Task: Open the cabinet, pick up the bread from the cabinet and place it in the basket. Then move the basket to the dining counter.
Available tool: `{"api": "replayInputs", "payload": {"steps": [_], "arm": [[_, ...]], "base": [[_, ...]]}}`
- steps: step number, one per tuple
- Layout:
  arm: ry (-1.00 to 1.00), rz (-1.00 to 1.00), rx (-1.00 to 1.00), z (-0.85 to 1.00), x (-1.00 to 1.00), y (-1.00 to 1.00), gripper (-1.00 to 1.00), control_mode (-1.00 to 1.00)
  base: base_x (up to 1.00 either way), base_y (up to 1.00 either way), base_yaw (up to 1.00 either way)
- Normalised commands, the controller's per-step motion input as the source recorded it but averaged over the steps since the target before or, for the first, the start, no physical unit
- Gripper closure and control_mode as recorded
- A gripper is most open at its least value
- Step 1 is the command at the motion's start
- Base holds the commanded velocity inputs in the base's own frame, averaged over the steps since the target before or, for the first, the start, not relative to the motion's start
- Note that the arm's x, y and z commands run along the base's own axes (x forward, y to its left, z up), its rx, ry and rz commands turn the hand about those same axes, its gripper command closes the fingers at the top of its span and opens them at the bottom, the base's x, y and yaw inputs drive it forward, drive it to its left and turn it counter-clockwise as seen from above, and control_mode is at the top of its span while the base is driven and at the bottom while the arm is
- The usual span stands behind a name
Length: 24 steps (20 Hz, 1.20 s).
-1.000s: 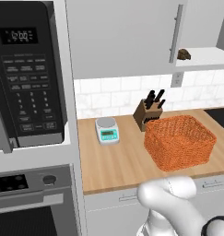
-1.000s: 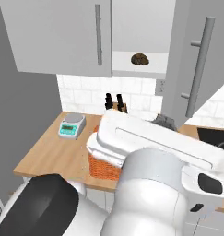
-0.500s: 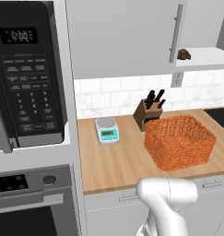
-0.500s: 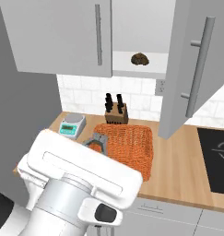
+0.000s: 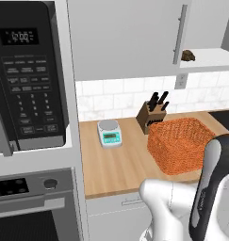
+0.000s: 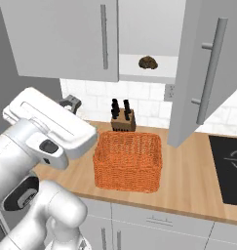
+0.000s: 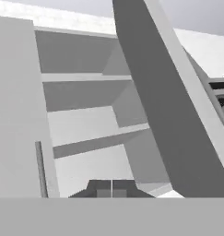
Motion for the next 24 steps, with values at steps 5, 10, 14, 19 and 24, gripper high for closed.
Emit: {"api": "replayInputs", "payload": {"steps": [5,10,14,19,24], "arm": [[0.2,-0.34,-0.08,0.0,0.98,-0.22,1.0,-1.0],[0.2,-0.25,0.0,0.0,0.79,-0.86,1.0,-1.0],[0.12,-0.12,0.0,0.0,0.7,-0.87,1.0,-1.0],[0.06,-0.04,0.01,0.0,0.73,-0.98,1.0,-1.0],[0.0,0.0,0.04,0.0,0.58,-1.0,1.0,-1.0]], "base": [[0.0,0.0,0.0],[0.0,0.0,0.0],[0.0,0.0,0.0],[0.0,0.0,0.0],[0.0,0.0,0.0]]}}
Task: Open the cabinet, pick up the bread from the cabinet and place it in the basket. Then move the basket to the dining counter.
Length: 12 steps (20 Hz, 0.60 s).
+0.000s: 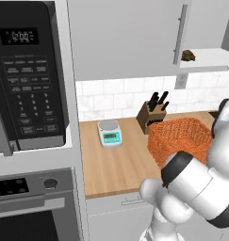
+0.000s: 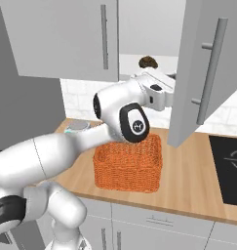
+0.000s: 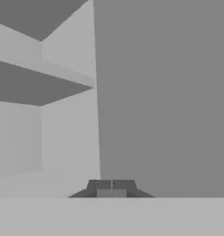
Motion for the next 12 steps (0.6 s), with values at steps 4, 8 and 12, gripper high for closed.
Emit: {"api": "replayInputs", "payload": {"steps": [4,8,12], "arm": [[-0.01,0.0,0.07,0.0,0.38,-1.0,1.0,-1.0],[-0.05,0.0,0.1,0.0,0.25,-1.0,1.0,-1.0],[-0.04,0.0,0.1,0.16,-0.11,-0.6,1.0,-1.0]], "base": [[0.0,0.0,0.0],[0.0,0.0,0.0],[0.0,0.0,0.0]]}}
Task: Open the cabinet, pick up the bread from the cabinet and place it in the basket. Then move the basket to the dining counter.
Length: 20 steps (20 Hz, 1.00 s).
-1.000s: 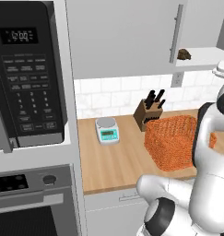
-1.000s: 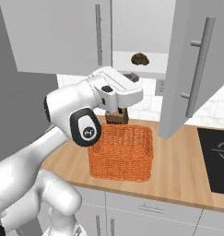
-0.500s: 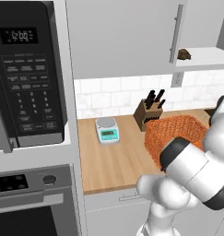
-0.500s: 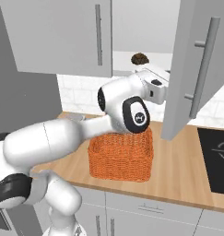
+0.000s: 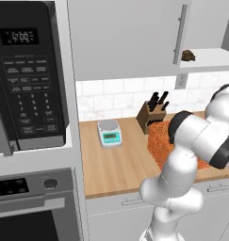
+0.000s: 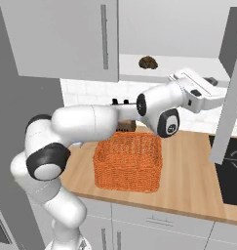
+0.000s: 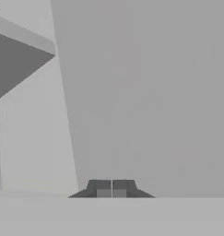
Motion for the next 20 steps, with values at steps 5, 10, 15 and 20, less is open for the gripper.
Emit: {"api": "replayInputs", "payload": {"steps": [5,10,15,20], "arm": [[-0.08,0.09,0.01,0.08,-0.68,0.72,1.0,-1.0],[0.23,0.29,-0.02,0.93,-0.51,0.84,1.0,-1.0],[0.5,0.32,0.02,0.89,-0.38,0.74,1.0,-1.0],[0.51,0.26,0.17,0.29,-0.31,0.89,1.0,-1.0]], "base": [[0.0,0.0,0.0],[0.0,0.0,0.0],[0.0,0.0,0.0],[0.0,0.0,0.0]]}}
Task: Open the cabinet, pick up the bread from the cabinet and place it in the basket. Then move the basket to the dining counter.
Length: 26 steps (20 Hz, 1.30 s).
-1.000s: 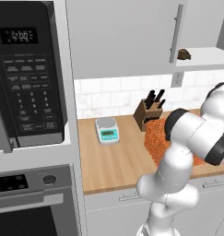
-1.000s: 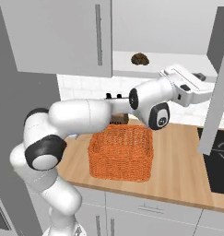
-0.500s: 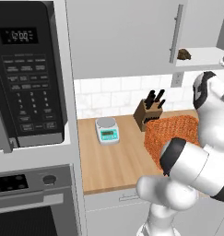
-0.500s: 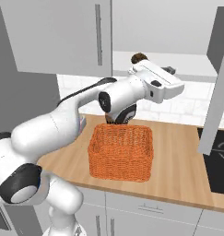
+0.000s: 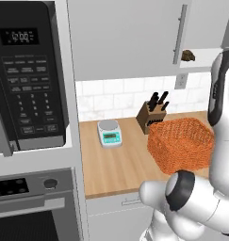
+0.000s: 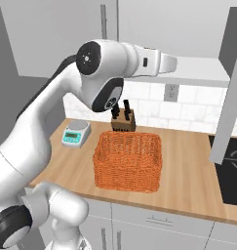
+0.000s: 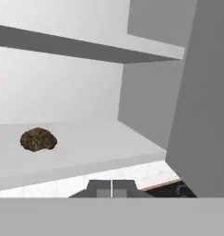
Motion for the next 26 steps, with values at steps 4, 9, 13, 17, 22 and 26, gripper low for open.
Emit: {"api": "replayInputs", "payload": {"steps": [4,9,13,17,22,26], "arm": [[0.05,0.17,0.08,-0.07,-0.12,0.92,1.0,-1.0],[-0.05,0.07,0.03,-0.41,0.27,0.68,-1.0,-1.0],[0.02,0.0,0.0,0.04,0.48,0.78,-1.0,-1.0],[0.08,0.05,0.01,0.13,0.26,0.28,-1.0,-1.0],[0.0,0.14,0.05,0.02,0.24,0.0,-1.0,-1.0],[0.0,0.16,0.05,0.0,0.17,0.1,-1.0,-1.0]], "base": [[0.0,0.0,0.0],[0.0,0.0,0.0],[0.0,0.0,0.0],[0.0,0.0,0.0],[0.0,0.0,0.0],[0.0,0.0,0.0]]}}
